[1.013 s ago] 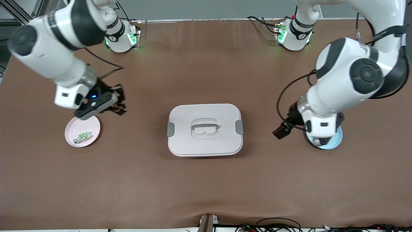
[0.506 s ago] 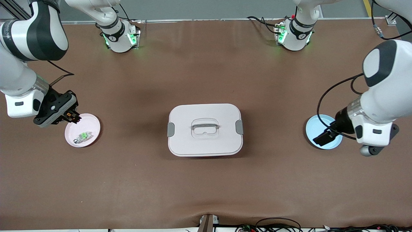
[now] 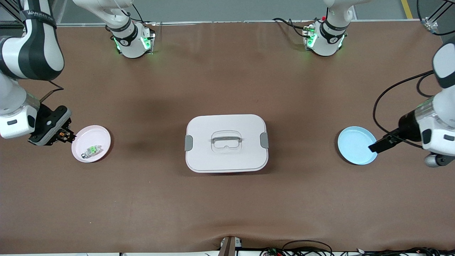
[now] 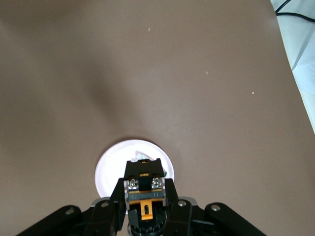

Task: Transfer orange switch to right arm and place
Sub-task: 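Carry the switch toward the white plate while the left gripper withdraws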

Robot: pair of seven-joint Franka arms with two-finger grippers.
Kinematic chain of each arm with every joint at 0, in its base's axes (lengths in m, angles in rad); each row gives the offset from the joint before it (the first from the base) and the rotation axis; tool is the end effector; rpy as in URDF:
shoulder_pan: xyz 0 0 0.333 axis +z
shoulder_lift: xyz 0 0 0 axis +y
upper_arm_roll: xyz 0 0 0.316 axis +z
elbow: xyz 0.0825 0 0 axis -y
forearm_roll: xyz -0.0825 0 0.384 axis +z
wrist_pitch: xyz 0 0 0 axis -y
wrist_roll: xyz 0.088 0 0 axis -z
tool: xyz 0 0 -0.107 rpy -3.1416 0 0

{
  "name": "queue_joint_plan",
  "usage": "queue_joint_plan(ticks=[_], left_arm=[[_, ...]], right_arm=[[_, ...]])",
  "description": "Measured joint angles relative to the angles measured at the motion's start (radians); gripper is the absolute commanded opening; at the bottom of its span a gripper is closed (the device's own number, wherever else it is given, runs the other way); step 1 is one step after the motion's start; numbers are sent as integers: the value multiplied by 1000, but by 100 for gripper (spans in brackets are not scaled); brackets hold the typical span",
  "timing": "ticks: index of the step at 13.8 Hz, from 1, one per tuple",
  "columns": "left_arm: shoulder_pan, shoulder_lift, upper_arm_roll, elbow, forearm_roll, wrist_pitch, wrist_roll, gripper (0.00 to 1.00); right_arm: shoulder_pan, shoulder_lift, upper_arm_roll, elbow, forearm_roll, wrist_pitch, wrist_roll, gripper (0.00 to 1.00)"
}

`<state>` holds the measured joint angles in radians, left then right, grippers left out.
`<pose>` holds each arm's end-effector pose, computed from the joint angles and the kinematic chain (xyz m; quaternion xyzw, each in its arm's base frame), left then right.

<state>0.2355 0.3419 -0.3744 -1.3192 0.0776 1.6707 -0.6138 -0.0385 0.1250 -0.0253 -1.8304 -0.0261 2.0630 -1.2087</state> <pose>0.6573 -0.0431 0.5566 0.9697 0.2426 0.0068 0.0270 0.6059 -0.0395 0.4718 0.8362 0.5457 0.0353 0.0427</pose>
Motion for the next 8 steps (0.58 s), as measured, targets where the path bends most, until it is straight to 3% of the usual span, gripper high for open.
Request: queue_joint_plan(ticks=[8], left_arm=[[93,-60,-4,0,17,-102,289,100]], right_arm=[[-79,44,0,-34,-2,29,-144,0]])
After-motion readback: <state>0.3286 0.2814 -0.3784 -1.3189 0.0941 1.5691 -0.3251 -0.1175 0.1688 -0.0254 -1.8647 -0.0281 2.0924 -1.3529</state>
